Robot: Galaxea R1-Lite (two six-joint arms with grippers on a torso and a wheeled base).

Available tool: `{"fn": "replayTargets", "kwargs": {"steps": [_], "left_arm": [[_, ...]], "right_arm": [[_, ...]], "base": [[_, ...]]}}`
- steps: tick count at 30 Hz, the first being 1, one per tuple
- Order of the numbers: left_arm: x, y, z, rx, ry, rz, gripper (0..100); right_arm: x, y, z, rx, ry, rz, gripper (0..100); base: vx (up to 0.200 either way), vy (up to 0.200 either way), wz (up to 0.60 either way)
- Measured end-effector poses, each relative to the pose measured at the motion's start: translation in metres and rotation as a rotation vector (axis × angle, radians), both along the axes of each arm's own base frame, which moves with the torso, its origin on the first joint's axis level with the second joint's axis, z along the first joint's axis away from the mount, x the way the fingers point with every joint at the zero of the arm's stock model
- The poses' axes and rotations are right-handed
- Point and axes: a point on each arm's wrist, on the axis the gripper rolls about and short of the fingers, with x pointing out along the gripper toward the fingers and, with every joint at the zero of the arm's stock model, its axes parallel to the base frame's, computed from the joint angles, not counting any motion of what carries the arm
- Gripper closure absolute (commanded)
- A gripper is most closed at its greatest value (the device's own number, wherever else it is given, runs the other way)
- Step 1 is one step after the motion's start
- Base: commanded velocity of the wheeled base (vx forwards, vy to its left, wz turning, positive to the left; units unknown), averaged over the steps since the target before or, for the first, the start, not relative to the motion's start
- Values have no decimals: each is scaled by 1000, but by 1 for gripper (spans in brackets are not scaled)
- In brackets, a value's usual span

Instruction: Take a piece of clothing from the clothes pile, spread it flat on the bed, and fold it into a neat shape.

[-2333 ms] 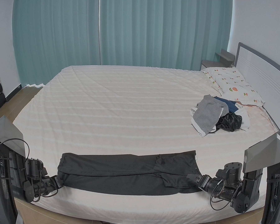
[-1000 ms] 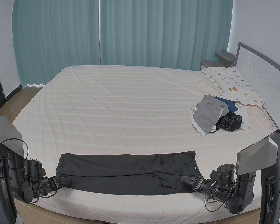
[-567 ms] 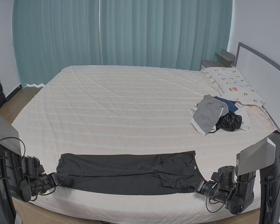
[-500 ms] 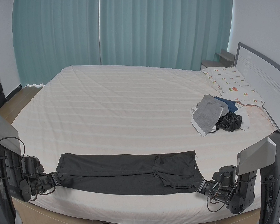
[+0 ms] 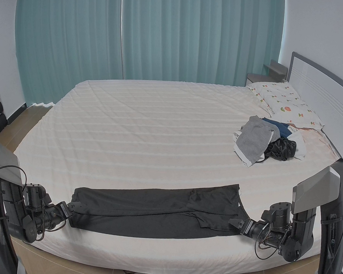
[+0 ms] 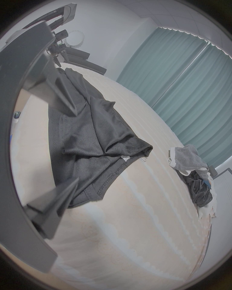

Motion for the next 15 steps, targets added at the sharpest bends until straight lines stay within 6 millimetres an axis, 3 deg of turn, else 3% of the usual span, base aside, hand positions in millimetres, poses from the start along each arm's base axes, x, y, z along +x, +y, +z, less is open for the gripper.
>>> {"fn": "replayTargets", "kwargs": {"steps": [6,15], "left_arm": [[1,0,5,-7,-21,11,0],[6,3,9,-34,-48,50,0]], "right_arm": [[-5,-6,15,40,-11,-16,0],[0,-32,33,104,-48,-64,0]], "base": [[0,0,0],[0,0,0]]}}
